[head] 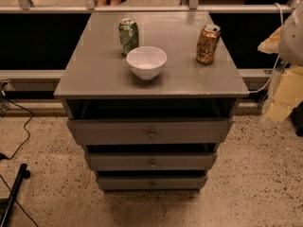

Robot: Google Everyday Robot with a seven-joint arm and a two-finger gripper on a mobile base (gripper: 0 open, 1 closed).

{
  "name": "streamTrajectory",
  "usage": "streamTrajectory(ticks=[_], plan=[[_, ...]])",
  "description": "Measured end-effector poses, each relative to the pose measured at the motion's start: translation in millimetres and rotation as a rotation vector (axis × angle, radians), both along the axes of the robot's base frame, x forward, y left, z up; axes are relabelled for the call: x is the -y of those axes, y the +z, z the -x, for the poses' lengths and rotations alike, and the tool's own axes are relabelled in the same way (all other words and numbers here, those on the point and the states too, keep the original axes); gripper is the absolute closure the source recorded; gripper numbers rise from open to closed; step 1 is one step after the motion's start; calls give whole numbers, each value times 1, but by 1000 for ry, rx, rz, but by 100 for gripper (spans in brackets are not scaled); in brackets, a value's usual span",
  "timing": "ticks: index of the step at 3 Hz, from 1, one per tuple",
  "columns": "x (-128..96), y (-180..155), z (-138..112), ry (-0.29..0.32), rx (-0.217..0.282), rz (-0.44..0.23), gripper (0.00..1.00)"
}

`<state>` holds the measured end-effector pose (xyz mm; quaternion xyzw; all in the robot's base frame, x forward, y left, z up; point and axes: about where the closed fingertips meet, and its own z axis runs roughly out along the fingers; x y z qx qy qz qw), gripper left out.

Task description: Open middle drawer

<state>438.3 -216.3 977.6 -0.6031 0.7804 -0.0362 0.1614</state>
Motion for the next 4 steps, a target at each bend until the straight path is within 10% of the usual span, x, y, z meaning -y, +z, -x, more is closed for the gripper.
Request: streamTrajectory(ticks=[2,4], plan=[[-16,-9,17,54,47,-58,0],[-35,-116,43,106,104,-323,0]])
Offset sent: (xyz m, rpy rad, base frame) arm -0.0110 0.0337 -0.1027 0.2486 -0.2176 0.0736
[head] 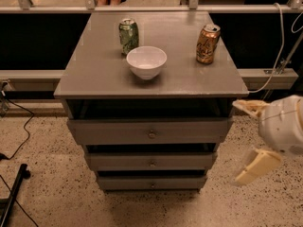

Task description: Open middle drawer

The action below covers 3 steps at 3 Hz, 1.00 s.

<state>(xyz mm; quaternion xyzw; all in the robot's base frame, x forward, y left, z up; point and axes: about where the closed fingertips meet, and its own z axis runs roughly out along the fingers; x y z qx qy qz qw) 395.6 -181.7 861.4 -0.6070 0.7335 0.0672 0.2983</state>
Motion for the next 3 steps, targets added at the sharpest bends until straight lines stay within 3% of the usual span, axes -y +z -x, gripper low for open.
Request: streamTrajectory(ticks=[1,2,3], plan=[[-11,4,-16,21,104,-67,0],[-24,-28,-26,64,106,-28,0],[-40,-90,-20,90,109,-62,0]])
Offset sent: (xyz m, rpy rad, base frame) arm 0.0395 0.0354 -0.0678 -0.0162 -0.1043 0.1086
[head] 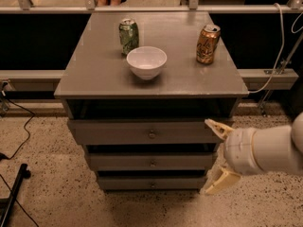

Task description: Open middle drawer

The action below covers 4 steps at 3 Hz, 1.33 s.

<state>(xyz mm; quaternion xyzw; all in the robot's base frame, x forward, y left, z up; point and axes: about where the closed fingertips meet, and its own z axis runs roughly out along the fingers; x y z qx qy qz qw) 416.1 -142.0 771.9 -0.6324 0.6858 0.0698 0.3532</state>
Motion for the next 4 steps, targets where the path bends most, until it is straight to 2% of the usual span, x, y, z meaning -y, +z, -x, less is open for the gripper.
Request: streamTrajectory(ticks=[1,2,3,4], plan=[[-5,-60,-2,26,59,28,0],[2,-110,-36,-26,22,-41,0],[11,-134,-38,-46,-17,-70,0],[15,-138,-46,-47,-11,23,0]])
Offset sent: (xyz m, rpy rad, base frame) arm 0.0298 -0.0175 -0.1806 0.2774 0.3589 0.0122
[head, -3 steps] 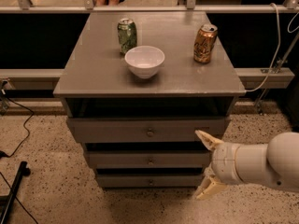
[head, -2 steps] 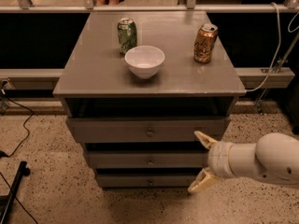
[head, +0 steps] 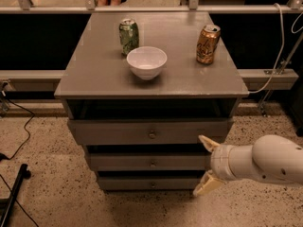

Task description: Open middle drawer

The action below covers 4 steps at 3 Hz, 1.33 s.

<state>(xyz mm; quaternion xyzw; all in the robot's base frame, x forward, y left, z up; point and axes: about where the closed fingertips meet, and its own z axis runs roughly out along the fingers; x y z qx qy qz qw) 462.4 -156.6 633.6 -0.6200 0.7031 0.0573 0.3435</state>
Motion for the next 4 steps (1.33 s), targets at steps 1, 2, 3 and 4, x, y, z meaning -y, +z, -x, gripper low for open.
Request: streamTrajectory(ticks=[1,2,3,4], plan=[[28,-36,-17,7,16,84,0],[53,-76,-30,35,30,152,0],[66,-105,-41,61,35,203,0],[74,-127,-50,83,36,238,0]])
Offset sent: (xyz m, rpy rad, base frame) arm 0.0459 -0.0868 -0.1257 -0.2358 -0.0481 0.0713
